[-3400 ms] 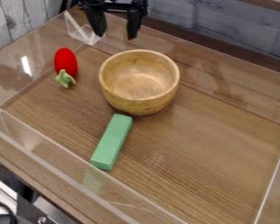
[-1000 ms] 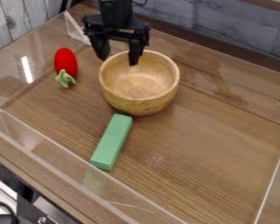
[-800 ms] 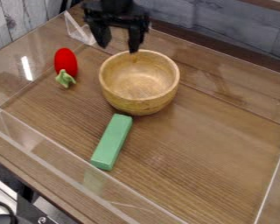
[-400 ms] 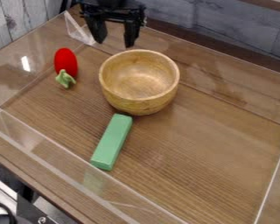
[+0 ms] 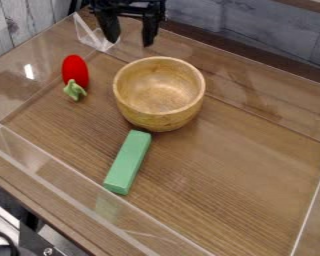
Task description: Move the red fruit to the left
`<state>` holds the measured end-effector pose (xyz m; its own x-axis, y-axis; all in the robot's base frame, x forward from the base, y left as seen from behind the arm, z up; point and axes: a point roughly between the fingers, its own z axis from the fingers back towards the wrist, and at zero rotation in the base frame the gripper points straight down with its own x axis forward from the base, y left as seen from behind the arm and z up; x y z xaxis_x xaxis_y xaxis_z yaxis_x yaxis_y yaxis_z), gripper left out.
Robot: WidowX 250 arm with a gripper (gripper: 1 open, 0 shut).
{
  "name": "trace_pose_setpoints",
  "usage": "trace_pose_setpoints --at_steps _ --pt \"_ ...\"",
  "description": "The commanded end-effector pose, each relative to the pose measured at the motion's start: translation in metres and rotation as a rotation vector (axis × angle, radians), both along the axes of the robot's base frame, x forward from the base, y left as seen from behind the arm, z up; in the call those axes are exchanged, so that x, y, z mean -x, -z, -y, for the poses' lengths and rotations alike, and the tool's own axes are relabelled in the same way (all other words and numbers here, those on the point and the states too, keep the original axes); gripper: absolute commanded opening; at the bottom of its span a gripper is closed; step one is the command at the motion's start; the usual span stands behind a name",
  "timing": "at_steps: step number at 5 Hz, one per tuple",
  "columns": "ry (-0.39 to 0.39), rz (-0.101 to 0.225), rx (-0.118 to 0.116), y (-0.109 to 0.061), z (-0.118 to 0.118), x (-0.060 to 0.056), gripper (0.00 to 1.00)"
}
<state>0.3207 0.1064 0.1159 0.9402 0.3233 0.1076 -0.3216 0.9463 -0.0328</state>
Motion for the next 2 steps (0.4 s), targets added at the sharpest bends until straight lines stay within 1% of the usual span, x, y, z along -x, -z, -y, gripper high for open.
trace_pose_setpoints --at_steps 1,2 --pt "0.034 0.05 -0.02 -0.0165 0.0022 -0.0107 1.0" --pt "0.054 0.037 -0.013 -0.0117 0.0052 -0.0128 1.0"
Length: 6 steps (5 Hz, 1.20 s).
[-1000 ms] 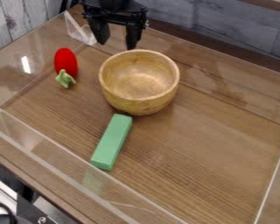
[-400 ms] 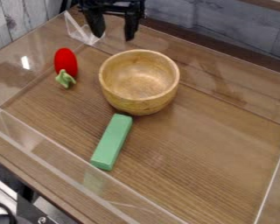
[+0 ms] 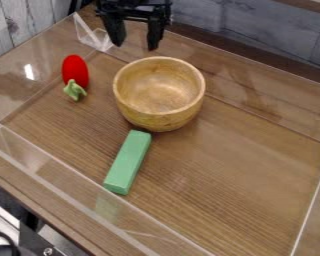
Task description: Move the red fruit to the left
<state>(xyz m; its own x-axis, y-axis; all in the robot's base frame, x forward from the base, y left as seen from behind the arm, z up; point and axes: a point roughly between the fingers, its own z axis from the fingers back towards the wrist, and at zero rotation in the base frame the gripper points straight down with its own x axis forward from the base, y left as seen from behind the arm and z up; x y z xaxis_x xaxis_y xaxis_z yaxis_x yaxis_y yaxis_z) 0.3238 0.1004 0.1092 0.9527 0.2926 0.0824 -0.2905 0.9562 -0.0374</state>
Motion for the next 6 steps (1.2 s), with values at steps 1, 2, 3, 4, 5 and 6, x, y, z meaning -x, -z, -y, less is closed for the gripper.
trace_pose_setpoints --at_steps 1,2,3,4,5,6 --pt "0.034 0.052 -0.024 -0.02 0.007 -0.011 1.0" --pt "0.039 0.052 -0.037 -0.024 0.008 -0.013 1.0" --pt "0.025 0.042 -0.042 -0.019 0.012 -0.007 1.0" --pt "0.057 0.014 -0.028 -0.012 0.027 0.0 1.0" --pt "0.086 0.003 0.004 -0.015 0.034 0.004 1.0" --pt "0.115 0.001 0.024 -0.017 0.034 0.008 1.0"
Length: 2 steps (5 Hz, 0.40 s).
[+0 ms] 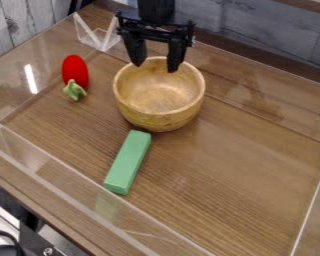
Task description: Move the red fruit to the left
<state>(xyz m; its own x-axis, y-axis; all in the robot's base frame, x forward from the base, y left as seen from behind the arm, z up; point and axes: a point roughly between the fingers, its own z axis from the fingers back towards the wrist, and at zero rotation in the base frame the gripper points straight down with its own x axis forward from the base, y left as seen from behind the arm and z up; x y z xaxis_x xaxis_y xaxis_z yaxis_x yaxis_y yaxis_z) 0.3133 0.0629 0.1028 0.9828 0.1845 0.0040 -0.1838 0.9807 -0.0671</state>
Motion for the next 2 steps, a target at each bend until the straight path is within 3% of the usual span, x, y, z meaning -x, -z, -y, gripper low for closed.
trace_pose_setpoints --at_steps 1,2 --pt "-0.104 0.07 -0.006 -0.023 0.005 -0.001 0.0" --pt "-0.153 0.065 0.004 -0.024 0.015 0.001 1.0"
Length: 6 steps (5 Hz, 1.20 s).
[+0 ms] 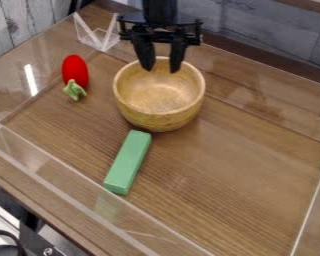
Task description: Move the red fruit to the left
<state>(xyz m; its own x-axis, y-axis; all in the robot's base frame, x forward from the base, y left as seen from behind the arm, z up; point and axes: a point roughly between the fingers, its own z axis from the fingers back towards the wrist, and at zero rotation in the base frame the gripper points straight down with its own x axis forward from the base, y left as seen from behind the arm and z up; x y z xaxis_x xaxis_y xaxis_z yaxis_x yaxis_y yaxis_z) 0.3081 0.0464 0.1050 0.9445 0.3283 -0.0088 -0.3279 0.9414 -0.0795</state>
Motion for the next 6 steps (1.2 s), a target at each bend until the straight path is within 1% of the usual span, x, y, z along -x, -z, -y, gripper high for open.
trace_pose_setpoints --at_steps 1,2,3,4,5,6 --pt "0.036 0.072 0.005 -0.03 0.003 -0.01 1.0" --pt "0.067 0.076 0.021 -0.031 0.005 -0.018 1.0" --pt "0.034 0.051 0.026 -0.016 0.007 -0.019 1.0" --pt "0.016 0.036 0.038 -0.008 0.013 -0.018 1.0" --pt "0.032 0.038 0.035 -0.014 0.02 -0.01 1.0" --pt "0.036 0.059 0.044 -0.024 0.019 -0.01 1.0"
